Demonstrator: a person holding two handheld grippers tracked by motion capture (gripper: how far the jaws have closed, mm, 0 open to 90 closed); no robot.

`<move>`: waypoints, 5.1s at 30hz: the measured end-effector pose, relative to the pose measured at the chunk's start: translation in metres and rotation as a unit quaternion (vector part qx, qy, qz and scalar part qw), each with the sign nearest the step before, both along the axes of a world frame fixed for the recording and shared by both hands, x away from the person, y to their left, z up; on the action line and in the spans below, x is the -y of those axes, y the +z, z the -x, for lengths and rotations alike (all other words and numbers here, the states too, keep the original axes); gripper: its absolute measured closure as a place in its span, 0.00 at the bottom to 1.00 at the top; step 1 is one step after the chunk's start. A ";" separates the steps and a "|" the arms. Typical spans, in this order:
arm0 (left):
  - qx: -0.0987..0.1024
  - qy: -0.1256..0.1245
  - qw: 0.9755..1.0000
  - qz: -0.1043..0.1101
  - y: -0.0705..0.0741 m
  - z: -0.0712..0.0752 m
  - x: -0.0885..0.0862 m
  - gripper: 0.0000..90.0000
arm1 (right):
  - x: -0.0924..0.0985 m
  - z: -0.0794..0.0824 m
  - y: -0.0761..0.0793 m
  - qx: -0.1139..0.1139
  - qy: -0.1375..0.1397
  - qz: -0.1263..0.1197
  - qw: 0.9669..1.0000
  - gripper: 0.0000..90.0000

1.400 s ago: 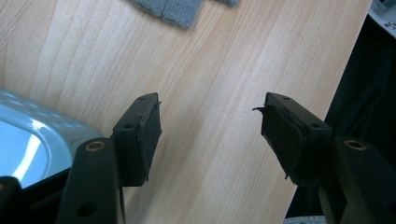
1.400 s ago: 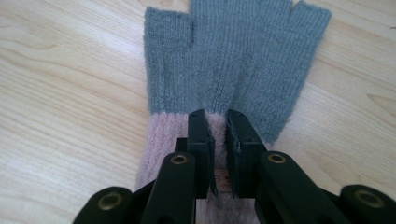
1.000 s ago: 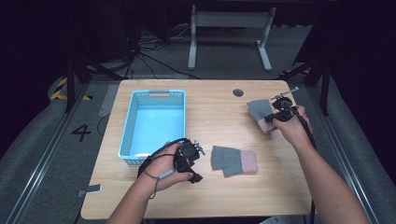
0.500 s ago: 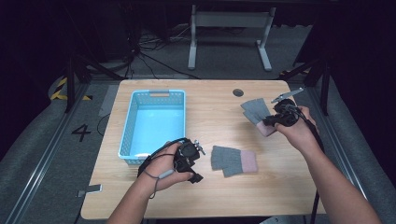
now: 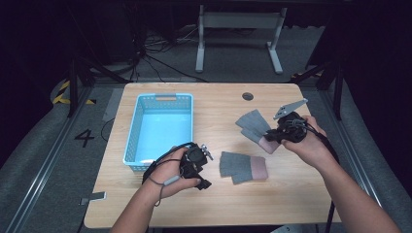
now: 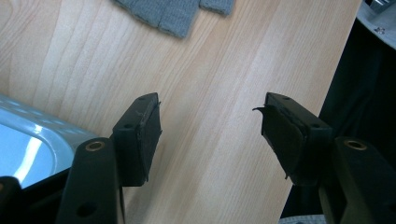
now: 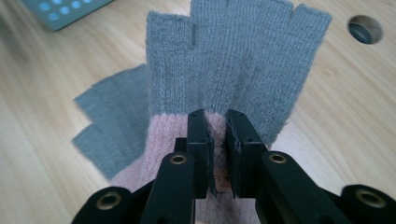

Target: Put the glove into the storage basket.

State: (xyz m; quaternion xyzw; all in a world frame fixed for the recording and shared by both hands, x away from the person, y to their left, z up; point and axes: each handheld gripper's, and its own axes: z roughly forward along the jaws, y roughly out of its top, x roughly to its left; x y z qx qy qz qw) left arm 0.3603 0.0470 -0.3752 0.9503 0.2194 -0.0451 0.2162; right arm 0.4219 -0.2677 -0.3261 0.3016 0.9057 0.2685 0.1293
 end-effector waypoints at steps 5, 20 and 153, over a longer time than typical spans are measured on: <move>0.002 0.003 1.000 0.008 0.002 0.000 -0.001 0.44 | -0.009 0.010 -0.002 -0.009 0.035 0.000 0.999 0.90; 0.019 0.009 0.999 0.027 0.003 -0.002 -0.005 0.47 | -0.026 0.025 -0.029 -0.038 0.111 0.012 0.993 0.90; 0.043 0.023 0.999 0.020 -0.029 -0.018 0.058 0.96 | 0.017 0.038 -0.074 -0.003 -0.014 0.005 1.000 0.96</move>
